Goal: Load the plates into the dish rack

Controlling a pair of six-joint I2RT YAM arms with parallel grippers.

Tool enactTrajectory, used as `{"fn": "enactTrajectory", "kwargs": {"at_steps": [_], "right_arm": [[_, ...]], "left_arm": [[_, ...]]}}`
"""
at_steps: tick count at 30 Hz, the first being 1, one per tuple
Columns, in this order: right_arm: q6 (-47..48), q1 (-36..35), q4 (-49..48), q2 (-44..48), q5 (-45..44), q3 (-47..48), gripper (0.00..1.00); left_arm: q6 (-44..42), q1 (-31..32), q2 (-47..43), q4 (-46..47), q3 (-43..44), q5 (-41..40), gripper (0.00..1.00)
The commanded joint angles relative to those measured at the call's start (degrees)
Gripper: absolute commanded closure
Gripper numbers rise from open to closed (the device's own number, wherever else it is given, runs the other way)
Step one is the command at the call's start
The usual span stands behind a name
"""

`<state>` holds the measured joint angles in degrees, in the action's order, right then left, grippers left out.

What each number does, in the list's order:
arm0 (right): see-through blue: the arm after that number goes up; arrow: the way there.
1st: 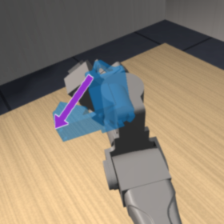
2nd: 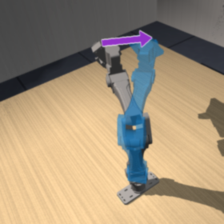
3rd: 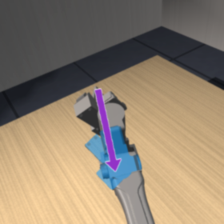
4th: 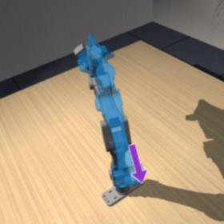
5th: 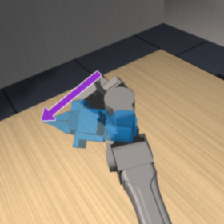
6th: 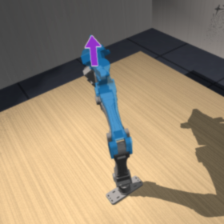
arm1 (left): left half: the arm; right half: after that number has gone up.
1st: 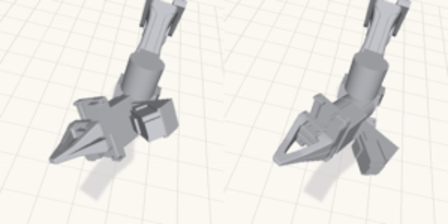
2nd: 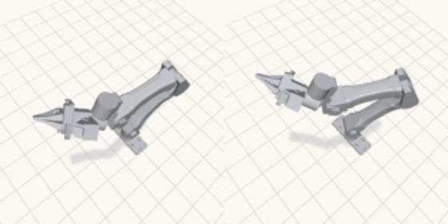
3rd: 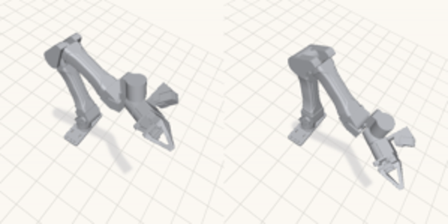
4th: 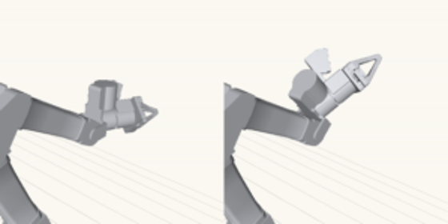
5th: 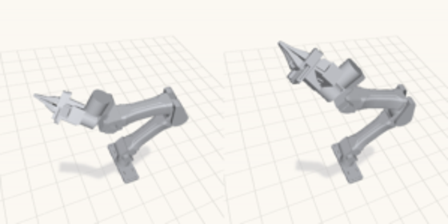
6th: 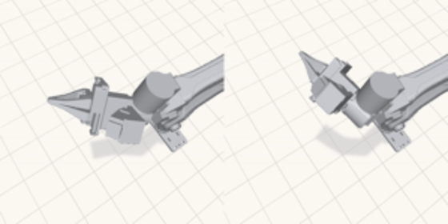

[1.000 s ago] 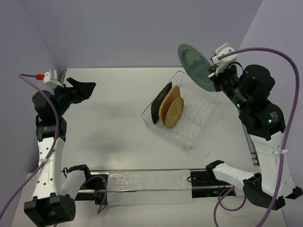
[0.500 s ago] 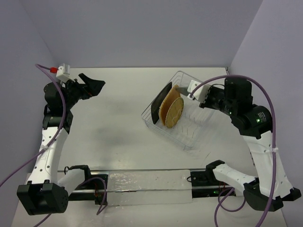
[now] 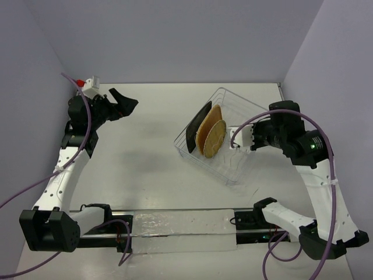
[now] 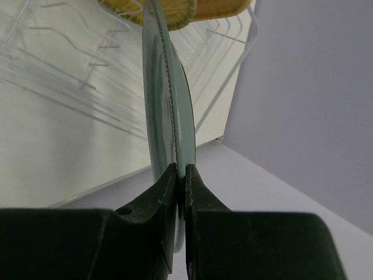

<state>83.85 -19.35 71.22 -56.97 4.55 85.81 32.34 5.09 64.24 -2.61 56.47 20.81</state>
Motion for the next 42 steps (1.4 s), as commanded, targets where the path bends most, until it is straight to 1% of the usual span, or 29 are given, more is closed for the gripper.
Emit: {"fn": "enactTrajectory", "kwargs": {"at_steps": [1,8,12,14,22,27,34,42], "right_arm": [[10.02,-0.6,-7.58,-1.65,-2.79,0.76,1.0],[16.33,-3.39,-7.32,-5.21,-6.8,2.17,1.0],[18.9,-7.48,-6.39,-6.64,-15.04,0.82,1.0],[18.85,-11.19,-6.05,-7.34,-18.41,-1.28,1.0],[18.45,-16.86,-6.1,-8.55,-26.15,-5.81,1.0],[18.21,-18.69,-6.18,-8.62,-26.61,-7.05,1.0],[18.25,-20.63,-7.76,-8.98,-28.92,-11.3,1.0],[17.28,-24.98,-9.11,-9.49,-30.47,-14.86,1.0]], "left_arm": [[-1.28,1.32,0.71,0.94,3.71,-2.44,0.01],[-1.57,2.2,1.59,-0.71,3.82,-5.32,0.02],[-1.84,2.38,1.27,-0.94,3.71,-6.39,0.02],[-1.97,2.43,1.0,-1.28,3.65,-6.99,0.02],[-2.19,2.47,-0.34,-2.29,2.81,-8.74,0.02],[-2.19,2.47,-0.46,-2.58,2.93,-8.86,0.02],[-1.95,2.47,-1.07,-3.25,2.54,-9.65,0.02],[-2.11,2.47,-1.85,-4.33,2.15,-10.78,0.02]]}}
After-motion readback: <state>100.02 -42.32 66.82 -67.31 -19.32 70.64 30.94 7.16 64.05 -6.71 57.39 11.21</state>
